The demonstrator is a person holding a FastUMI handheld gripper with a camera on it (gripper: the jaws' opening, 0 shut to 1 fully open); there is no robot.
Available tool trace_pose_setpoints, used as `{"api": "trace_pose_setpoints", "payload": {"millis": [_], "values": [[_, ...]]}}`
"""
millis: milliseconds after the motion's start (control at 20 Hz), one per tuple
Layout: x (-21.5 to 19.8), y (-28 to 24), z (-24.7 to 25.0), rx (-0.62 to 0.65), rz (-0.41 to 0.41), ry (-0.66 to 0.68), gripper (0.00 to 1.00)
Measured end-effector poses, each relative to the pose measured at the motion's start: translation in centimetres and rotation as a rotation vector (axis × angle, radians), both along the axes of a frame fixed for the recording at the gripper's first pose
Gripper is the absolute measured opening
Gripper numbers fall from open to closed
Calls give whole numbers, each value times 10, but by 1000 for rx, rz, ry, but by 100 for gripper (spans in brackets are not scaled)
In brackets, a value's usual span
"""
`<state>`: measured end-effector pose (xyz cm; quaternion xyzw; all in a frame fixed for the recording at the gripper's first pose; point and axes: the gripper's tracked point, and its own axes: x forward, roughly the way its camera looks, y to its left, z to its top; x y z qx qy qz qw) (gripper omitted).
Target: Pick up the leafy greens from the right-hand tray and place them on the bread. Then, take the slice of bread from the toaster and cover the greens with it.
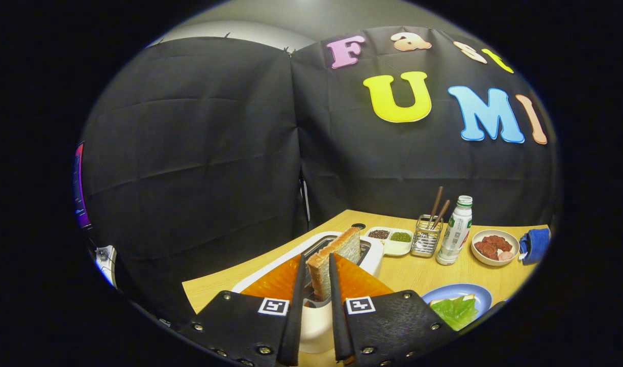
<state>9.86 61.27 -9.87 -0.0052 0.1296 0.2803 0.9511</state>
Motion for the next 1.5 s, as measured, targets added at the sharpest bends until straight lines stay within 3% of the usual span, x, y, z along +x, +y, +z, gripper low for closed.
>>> {"api": "trace_pose_setpoints", "payload": {"millis": [750,800,950,1000,1500], "values": [[17,3,-9,-36,-89,-28,27],[15,2,-11,-28,-90,-30,17],[5,-4,-5,10,-73,-15,17],[15,3,-11,23,-62,-9,4],[4,-15,33,171,-12,-38,4]]}}
